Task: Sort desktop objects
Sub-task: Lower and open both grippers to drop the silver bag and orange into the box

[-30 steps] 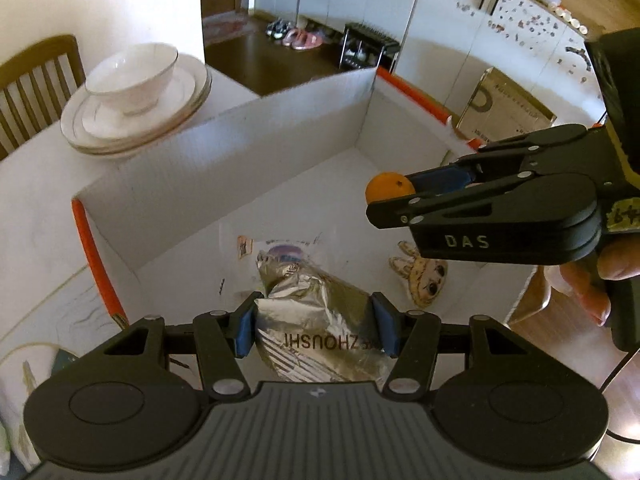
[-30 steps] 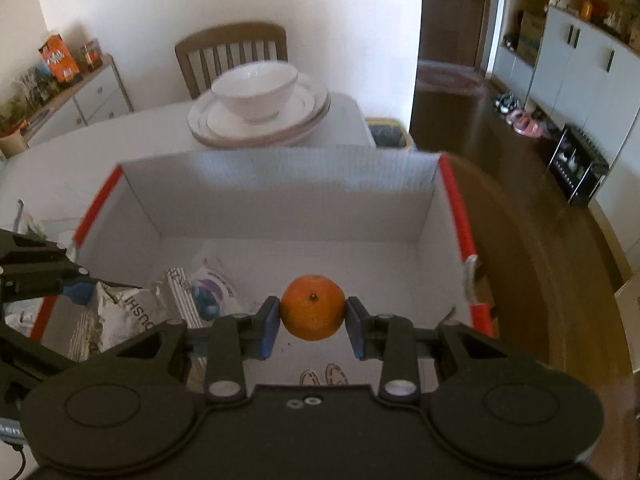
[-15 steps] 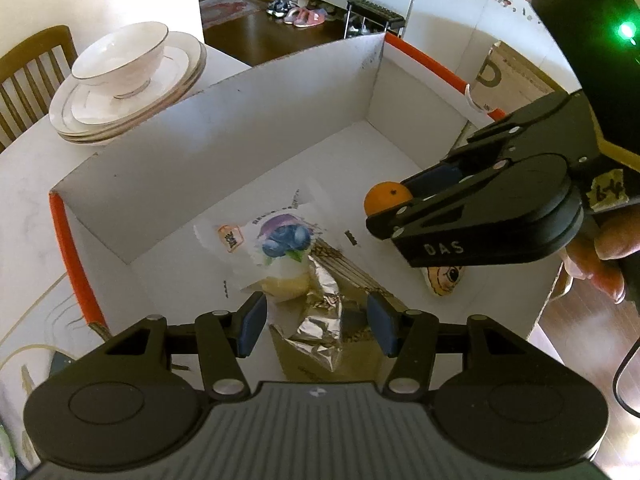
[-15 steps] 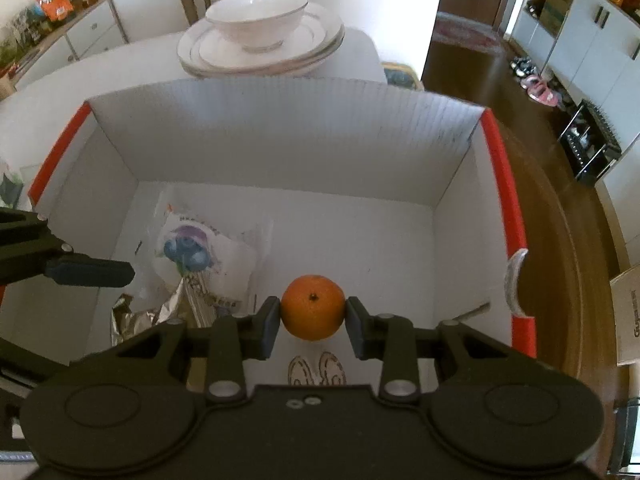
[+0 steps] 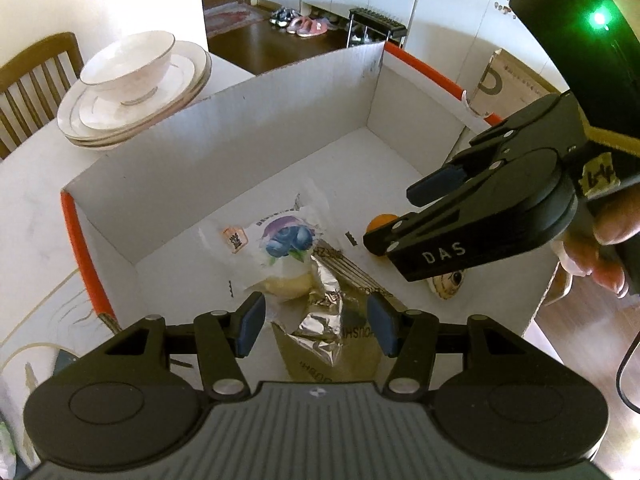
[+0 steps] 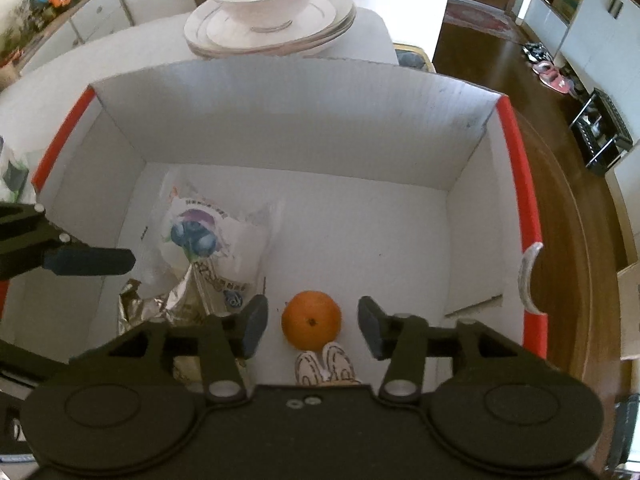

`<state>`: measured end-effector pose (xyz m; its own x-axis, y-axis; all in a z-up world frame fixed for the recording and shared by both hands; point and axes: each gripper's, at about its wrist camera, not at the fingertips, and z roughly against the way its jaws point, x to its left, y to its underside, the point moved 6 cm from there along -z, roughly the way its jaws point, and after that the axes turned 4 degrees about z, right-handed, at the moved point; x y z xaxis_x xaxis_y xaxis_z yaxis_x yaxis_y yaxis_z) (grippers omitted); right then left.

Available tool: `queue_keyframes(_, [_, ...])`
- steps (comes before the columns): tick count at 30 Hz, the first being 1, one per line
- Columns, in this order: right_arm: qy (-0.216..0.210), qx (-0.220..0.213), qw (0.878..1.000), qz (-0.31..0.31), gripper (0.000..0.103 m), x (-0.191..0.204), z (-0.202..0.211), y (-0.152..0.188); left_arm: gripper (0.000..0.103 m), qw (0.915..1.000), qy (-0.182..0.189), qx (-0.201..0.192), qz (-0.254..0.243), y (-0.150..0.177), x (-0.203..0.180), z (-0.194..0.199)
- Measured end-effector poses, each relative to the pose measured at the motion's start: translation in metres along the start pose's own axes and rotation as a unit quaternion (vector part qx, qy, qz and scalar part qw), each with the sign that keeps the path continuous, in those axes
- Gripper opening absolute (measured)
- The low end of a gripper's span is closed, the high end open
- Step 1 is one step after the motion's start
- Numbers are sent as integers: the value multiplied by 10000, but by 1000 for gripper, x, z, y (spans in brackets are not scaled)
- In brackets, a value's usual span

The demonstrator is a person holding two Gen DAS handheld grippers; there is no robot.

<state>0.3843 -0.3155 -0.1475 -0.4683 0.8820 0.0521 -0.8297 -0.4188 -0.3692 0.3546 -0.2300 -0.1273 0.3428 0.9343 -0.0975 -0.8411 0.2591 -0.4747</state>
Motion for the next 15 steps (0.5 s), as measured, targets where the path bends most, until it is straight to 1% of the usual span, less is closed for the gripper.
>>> queue_keyframes(4, [-26,-184,9998,23,59,1,12,4,57,9998,4,-162,84,0,1,9])
queue_keyframes(6, [-24,-327,9995,51,63,0,20,4,58,9996,15,-269,110,-1,1,14])
queue_keyframes(10, [-87,-538,9985,49,65,1,35,8,58,9988,28,-472,119,-1,0,27])
queue_keyframes(15, [-155,-785,9968,89,71,5,55,11,58,9975,47,-674,227,1,2,41])
